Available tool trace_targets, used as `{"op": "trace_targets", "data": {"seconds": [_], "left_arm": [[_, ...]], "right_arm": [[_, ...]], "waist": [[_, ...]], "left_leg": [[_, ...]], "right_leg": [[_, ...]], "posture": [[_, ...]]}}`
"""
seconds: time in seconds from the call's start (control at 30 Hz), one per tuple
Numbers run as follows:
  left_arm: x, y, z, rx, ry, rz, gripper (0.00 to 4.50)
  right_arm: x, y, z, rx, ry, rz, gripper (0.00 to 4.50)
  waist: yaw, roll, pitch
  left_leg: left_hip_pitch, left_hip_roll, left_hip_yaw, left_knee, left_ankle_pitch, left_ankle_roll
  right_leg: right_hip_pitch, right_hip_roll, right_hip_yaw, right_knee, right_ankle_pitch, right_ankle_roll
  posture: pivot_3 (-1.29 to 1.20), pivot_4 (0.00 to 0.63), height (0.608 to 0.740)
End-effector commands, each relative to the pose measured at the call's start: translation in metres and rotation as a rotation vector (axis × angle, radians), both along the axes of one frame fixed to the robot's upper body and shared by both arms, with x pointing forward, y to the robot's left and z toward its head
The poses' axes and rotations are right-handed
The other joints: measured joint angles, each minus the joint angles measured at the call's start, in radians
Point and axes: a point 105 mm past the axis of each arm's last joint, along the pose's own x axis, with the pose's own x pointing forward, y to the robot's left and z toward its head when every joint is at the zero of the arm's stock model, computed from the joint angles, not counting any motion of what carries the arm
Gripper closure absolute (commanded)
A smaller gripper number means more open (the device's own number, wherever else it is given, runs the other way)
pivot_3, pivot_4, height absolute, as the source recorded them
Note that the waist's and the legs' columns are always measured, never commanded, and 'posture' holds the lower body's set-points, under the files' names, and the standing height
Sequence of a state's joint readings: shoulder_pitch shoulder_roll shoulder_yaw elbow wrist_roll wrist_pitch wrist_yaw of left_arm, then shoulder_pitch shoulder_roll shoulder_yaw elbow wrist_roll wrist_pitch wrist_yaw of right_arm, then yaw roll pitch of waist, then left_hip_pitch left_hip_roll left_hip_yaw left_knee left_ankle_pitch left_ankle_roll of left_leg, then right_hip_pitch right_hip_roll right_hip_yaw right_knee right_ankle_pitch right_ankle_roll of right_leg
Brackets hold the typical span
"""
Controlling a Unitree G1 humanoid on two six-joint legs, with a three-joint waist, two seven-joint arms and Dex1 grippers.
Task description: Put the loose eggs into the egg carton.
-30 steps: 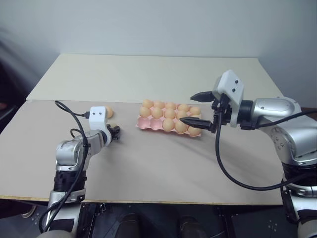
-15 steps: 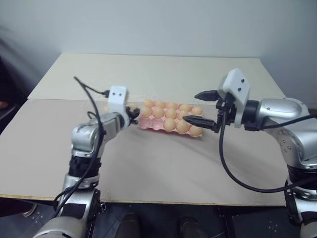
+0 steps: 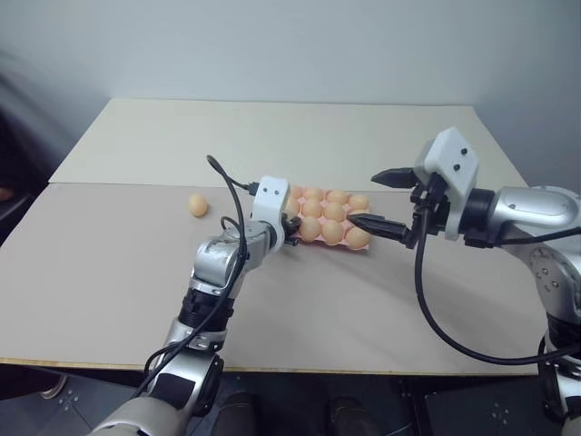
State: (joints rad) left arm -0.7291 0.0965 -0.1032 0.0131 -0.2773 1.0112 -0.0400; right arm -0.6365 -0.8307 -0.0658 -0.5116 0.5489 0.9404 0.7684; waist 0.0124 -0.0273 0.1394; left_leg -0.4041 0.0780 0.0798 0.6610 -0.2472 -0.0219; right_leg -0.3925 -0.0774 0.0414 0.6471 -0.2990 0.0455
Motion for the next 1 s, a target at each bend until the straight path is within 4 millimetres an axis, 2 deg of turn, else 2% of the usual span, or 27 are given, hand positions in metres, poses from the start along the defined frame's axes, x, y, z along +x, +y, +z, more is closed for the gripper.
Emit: {"op": "trace_targets", "data": {"seconds": [0.03, 0.17, 0.33, 0.5, 0.77, 0.8, 1.0], "left_arm": [[0.000, -0.004, 0.009, -0.005, -0.048, -0.006, 2.87], [-0.002, -0.007, 0.014, -0.003, -0.067, -0.010, 2.87], [-0.005, -0.007, 0.007, 0.005, -0.049, -0.006, 2.87], [-0.008, -0.008, 0.008, 0.006, -0.047, -0.009, 2.87], [-0.009, -0.005, 0.012, 0.038, -0.080, -0.011, 0.26], [-0.009, -0.005, 0.014, 0.035, -0.086, -0.012, 0.06], [-0.013, -0.002, 0.027, 0.028, -0.114, -0.029, 0.06]], "right_arm": [[-0.006, -0.002, 0.011, 0.004, -0.043, 0.002, 0.00], [-0.006, -0.002, 0.013, -0.005, -0.042, 0.005, 0.00], [-0.005, -0.001, 0.013, -0.010, -0.043, 0.012, 0.00], [-0.006, -0.001, 0.013, -0.016, -0.040, 0.013, 0.00], [-0.006, -0.001, 0.012, -0.020, -0.038, 0.013, 0.00], [-0.006, -0.001, 0.012, -0.021, -0.037, 0.013, 0.00], [-0.006, -0.001, 0.010, -0.025, -0.031, 0.016, 0.00]], "waist": [[0.000, 0.000, 0.000], [0.000, 0.000, 0.000], [0.000, 0.000, 0.000], [0.000, 0.000, 0.000], [0.000, 0.000, 0.000], [0.000, 0.000, 0.000], [0.000, 0.000, 0.000]], "left_leg": [[0.000, 0.000, 0.000, 0.000, 0.000, 0.000], [0.000, 0.000, 0.000, 0.000, 0.000, 0.000], [0.000, 0.000, 0.000, 0.000, 0.000, 0.000], [0.000, 0.000, 0.000, 0.000, 0.000, 0.000], [0.000, 0.000, 0.000, 0.000, 0.000, 0.000], [0.000, 0.000, 0.000, 0.000, 0.000, 0.000], [0.000, 0.000, 0.000, 0.000, 0.000, 0.000]], "right_leg": [[0.000, 0.000, 0.000, 0.000, 0.000, 0.000], [0.000, 0.000, 0.000, 0.000, 0.000, 0.000], [0.000, 0.000, 0.000, 0.000, 0.000, 0.000], [0.000, 0.000, 0.000, 0.000, 0.000, 0.000], [0.000, 0.000, 0.000, 0.000, 0.000, 0.000], [0.000, 0.000, 0.000, 0.000, 0.000, 0.000], [0.000, 0.000, 0.000, 0.000, 0.000, 0.000]], "posture": [[0.00, 0.150, 0.740], [0.00, 0.150, 0.740], [0.00, 0.150, 0.740], [0.00, 0.150, 0.740], [0.00, 0.150, 0.740], [0.00, 0.150, 0.740], [0.00, 0.150, 0.740]]}}
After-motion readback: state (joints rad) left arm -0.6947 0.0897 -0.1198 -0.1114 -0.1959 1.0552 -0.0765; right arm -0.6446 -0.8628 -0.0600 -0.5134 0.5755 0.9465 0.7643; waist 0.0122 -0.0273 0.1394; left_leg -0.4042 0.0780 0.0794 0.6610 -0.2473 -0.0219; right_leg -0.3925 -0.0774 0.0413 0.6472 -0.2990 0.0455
